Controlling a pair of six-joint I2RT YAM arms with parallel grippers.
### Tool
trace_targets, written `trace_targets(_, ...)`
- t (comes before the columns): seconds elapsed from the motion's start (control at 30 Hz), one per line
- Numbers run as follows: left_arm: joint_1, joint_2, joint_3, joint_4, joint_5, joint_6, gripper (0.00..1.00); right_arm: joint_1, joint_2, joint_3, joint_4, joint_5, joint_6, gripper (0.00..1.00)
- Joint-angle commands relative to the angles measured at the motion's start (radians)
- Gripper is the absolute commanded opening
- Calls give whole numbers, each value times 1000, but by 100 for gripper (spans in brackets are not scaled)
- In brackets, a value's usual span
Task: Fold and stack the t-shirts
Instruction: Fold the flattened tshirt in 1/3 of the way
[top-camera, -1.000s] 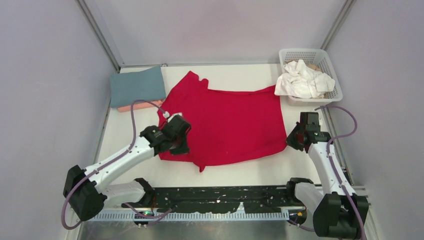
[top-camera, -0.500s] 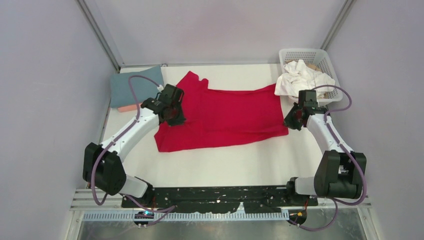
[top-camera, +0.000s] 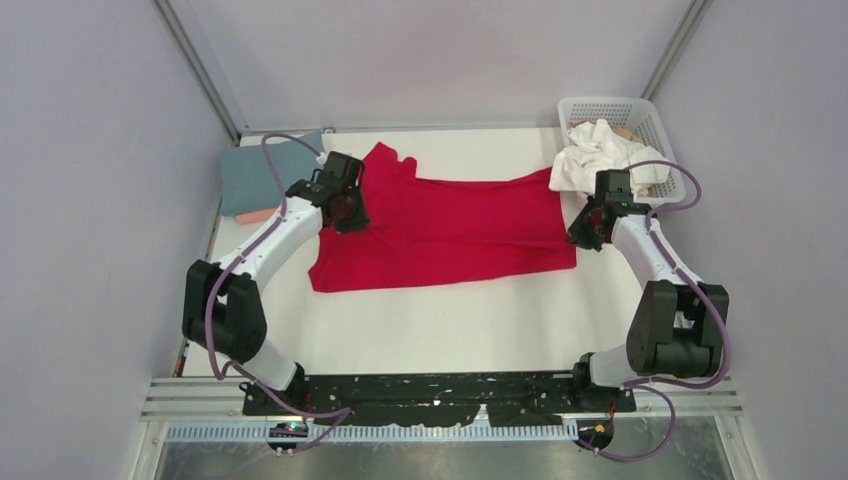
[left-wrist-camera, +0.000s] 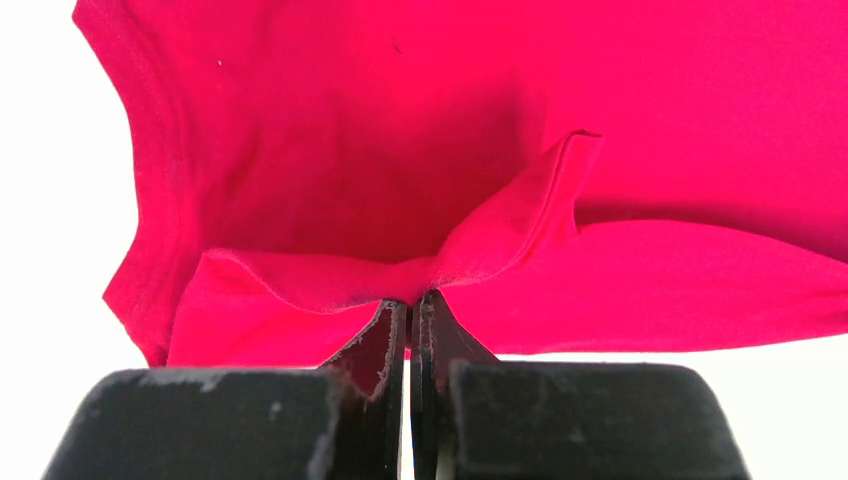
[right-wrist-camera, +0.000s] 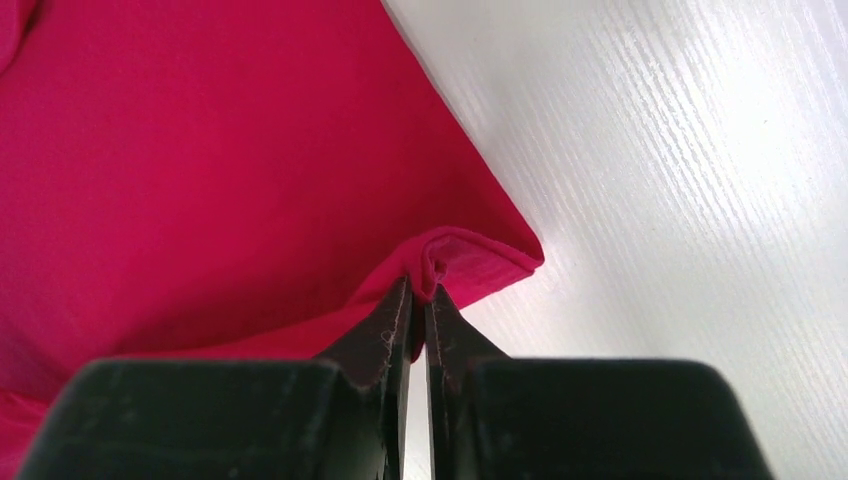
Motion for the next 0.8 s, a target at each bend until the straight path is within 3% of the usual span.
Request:
trace_targets(0.0, 12, 46, 72, 19, -14, 27, 0, -4, 23, 41, 51, 37, 9, 14)
trace_targets(0.1, 20, 71, 77, 39, -29, 13, 0, -4, 60, 40, 80, 40, 20, 23)
trace_targets(0.17, 29, 103, 98, 36, -49, -18, 8, -4, 77, 44, 105, 65, 22, 30)
trace_targets(0.2, 38, 121, 115, 30, -61, -35, 16, -4, 83, 58, 113, 86, 22, 32)
trace_targets(0.27, 60, 174, 168, -3, -46, -67, 48, -4, 91, 87, 111, 86, 5, 45)
trace_targets(0.3, 69, 192, 187, 2, -15, -63, 64, -4, 89, 96, 108, 76, -18, 58)
trace_targets(0.43, 82, 187, 202, 16, 47, -59, 98, 3, 25, 95, 77, 60, -53, 78)
trace_targets(0.53, 82, 122, 123, 68, 118, -62, 100, 23, -41, 1, 77, 28, -67, 88)
trace_targets(0.67, 77, 46, -23, 135, 230, -89, 100, 110, -100, -98, 152, -37, -109, 90)
trace_targets(0.77, 68, 21, -116, 180, 280, -103, 100, 177, -43, -90, 216, -75, -112, 90)
